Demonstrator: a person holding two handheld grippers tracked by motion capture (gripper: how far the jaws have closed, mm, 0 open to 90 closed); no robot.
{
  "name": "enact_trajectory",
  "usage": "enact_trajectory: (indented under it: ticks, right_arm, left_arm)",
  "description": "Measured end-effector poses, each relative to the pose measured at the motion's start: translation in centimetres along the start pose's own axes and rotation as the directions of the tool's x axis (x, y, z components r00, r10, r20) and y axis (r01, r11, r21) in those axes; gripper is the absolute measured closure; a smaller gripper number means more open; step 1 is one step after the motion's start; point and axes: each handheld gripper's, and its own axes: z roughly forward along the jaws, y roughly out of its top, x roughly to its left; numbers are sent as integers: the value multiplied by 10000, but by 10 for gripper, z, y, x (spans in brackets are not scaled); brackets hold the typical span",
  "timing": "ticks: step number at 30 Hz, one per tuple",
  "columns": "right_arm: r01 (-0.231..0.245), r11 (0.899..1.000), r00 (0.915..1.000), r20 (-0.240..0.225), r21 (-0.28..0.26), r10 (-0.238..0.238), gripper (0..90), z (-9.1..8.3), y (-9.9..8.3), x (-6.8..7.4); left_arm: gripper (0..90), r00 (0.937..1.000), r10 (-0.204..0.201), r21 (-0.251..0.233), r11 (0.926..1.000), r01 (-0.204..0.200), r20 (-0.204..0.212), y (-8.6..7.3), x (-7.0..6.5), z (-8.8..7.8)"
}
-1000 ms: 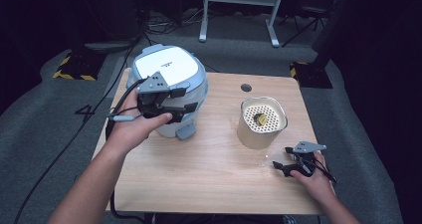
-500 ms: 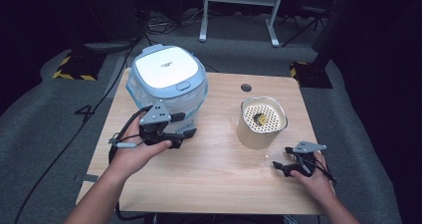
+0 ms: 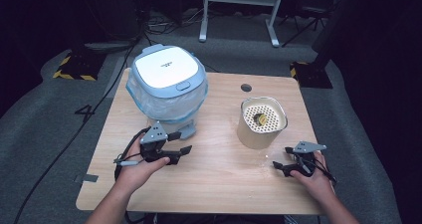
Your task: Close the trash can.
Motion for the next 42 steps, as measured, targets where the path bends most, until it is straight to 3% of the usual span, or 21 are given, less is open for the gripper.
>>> enact_trajectory:
  ticks: [7, 13, 16, 23, 38, 42]
  right_arm:
    - [2, 10000, 10000, -1, 0, -2, 153, 0, 0, 0]
    - [4, 10000, 10000, 0, 0, -4, 153, 0, 0, 0]
    - [2, 10000, 10000, -1, 2, -2, 153, 0, 0, 0]
    - [3, 10000, 10000, 2, 1, -3, 153, 0, 0, 0]
    - [4, 10000, 10000, 0, -1, -4, 153, 0, 0, 0]
    - [5, 10000, 10000, 1, -1, -5, 153, 0, 0, 0]
  left_arm:
    - [368, 9977, 49, 542, 9985, -12, -670, -28, 3, 10]
    - [366, 9973, -381, 807, 9958, 430, -624, -46, 5, 20]
    - [364, 9969, -402, 993, 9940, 469, -678, -53, 6, 23]
    - [342, 9950, -408, 1477, 9876, 540, -912, -63, 6, 28]
    - [309, 9905, -281, 2656, 9620, 635, -1350, -75, 10, 32]
    - [294, 9901, -122, 2755, 9600, 506, -1396, -77, 11, 33]
